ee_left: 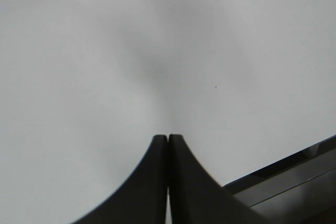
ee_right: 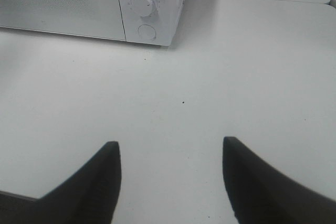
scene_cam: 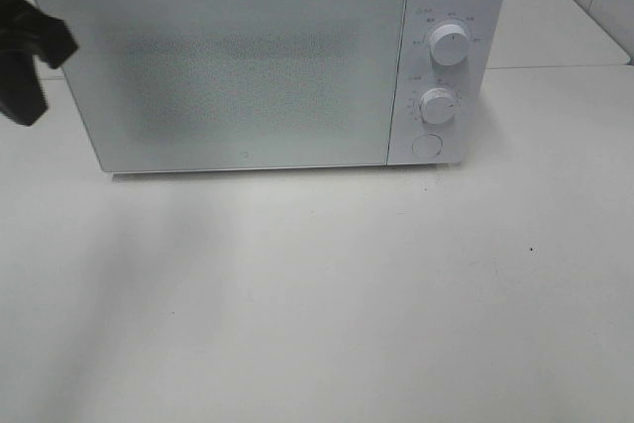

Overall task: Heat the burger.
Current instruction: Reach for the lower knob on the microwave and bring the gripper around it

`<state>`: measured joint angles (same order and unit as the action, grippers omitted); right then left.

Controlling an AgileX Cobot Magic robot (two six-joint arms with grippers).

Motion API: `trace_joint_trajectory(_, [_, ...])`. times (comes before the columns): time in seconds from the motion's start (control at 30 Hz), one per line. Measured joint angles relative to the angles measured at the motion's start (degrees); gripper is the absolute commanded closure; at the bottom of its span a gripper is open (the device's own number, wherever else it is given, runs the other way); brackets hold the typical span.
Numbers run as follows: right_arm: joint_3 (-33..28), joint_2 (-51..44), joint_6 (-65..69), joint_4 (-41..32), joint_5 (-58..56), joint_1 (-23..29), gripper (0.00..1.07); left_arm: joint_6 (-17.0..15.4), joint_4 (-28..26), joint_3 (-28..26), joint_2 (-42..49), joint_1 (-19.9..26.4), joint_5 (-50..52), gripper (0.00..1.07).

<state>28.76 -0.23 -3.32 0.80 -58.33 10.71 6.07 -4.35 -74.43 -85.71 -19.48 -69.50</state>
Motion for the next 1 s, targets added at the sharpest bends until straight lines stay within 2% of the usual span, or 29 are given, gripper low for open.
trace_joint_trajectory(0.07, [0.0,0.0,0.0,0.0,0.0,0.1,0.52,0.0,0.1,4.2,4.5,3.9,-0.1,1.06])
trace_joint_trajectory(0.13, [0.0,0.0,0.0,0.0,0.0,0.1,0.52,0.0,0.1,5.4,6.0,5.2,-0.1,1.06])
trace_joint_trajectory(0.17, [0.0,0.0,0.0,0.0,0.0,0.1,0.52,0.0,0.2,8.5,9.9,7.2,-0.1,1.06])
trace_joint_trajectory(0.2, [0.0,0.0,0.0,0.0,0.0,0.1,0.52,0.0,0.2,8.5,9.9,7.2,-0.1,1.06])
trace_joint_trajectory(0.27, [0.0,0.0,0.0,0.0,0.0,0.1,0.52,-0.1,0.2,13.1,16.0,8.8,-0.1,1.06])
trace_joint_trajectory(0.33, [0.0,0.0,0.0,0.0,0.0,0.1,0.52,-0.1,0.2,14.2,17.8,9.1,-0.1,1.06])
trace_joint_trajectory(0.37, [0.0,0.0,0.0,0.0,0.0,0.1,0.52,-0.2,0.2,16.7,21.7,9.2,-0.1,1.06])
trace_joint_trajectory(0.47, [0.0,0.0,0.0,0.0,0.0,0.1,0.52,-0.3,0.2,18.0,24.0,9.2,-0.1,1.06])
trace_joint_trajectory(0.53, [0.0,0.0,0.0,0.0,0.0,0.1,0.52,-1.4,0.1,22.9,33.2,9.2,-0.2,1.06])
trace_joint_trajectory(0.67, [0.0,0.0,0.0,0.0,0.0,0.1,0.52,-1.5,0.1,26.4,40.1,9.2,-0.2,1.06])
trace_joint_trajectory(0.73, [0.0,0.0,0.0,0.0,0.0,0.1,0.52,-1.5,0.1,29.7,47.2,9.2,-0.3,1.06])
trace_joint_trajectory(0.77, [0.0,0.0,0.0,0.0,0.0,0.1,0.52,-1.5,0.1,29.7,47.2,9.2,-0.3,1.06])
trace_joint_trajectory(0.83, [0.0,0.0,0.0,0.0,0.0,0.1,0.52,-1.5,0.1,32.4,54.7,9.2,-0.4,1.06])
trace_joint_trajectory(0.97, [0.0,0.0,0.0,0.0,0.0,0.1,0.52,-1.5,0.1,34.0,60.6,9.3,-0.5,1.06])
trace_joint_trajectory(1.0, [0.0,0.0,0.0,0.0,0.0,0.1,0.52,-1.5,0.1,35.0,64.7,9.3,-0.5,1.06])
